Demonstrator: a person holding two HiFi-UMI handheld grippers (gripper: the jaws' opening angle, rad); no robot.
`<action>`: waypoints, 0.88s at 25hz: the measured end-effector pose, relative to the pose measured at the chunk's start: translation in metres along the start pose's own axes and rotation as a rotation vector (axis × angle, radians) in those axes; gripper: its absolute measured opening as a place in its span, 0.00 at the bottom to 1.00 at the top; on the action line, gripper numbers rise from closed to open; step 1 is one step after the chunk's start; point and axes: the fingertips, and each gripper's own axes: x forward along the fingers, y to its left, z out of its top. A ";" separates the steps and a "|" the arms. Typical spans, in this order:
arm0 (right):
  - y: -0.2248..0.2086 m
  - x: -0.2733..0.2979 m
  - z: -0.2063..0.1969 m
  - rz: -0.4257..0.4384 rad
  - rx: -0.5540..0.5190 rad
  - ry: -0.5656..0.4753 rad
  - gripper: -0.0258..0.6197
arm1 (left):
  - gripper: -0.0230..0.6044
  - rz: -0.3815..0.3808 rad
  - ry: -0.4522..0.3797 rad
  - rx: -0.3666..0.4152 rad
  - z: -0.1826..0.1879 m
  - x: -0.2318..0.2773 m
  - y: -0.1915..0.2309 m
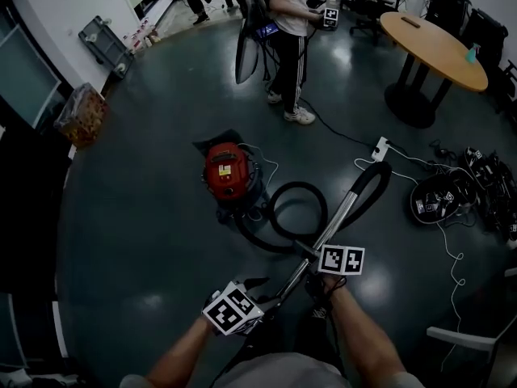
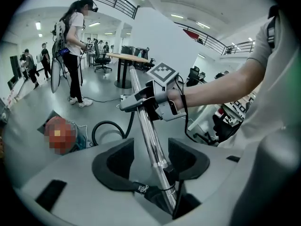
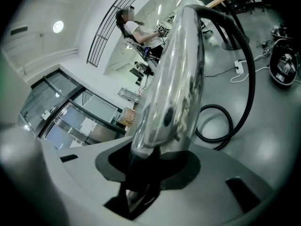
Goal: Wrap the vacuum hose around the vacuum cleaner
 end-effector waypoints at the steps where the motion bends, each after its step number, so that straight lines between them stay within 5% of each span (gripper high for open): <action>1: -0.007 -0.002 0.001 0.001 -0.009 0.009 0.26 | 0.41 0.000 0.004 0.001 0.002 0.005 -0.001; 9: -0.054 -0.004 0.021 -0.003 -0.105 0.099 0.25 | 0.39 0.031 0.061 -0.012 0.012 0.018 0.013; 16: -0.073 -0.004 -0.001 0.001 -0.333 0.273 0.24 | 0.39 0.127 0.048 -0.018 0.035 0.060 0.033; 22: -0.100 -0.017 -0.014 -0.011 -0.523 0.394 0.23 | 0.39 0.236 0.006 0.053 0.081 0.095 0.060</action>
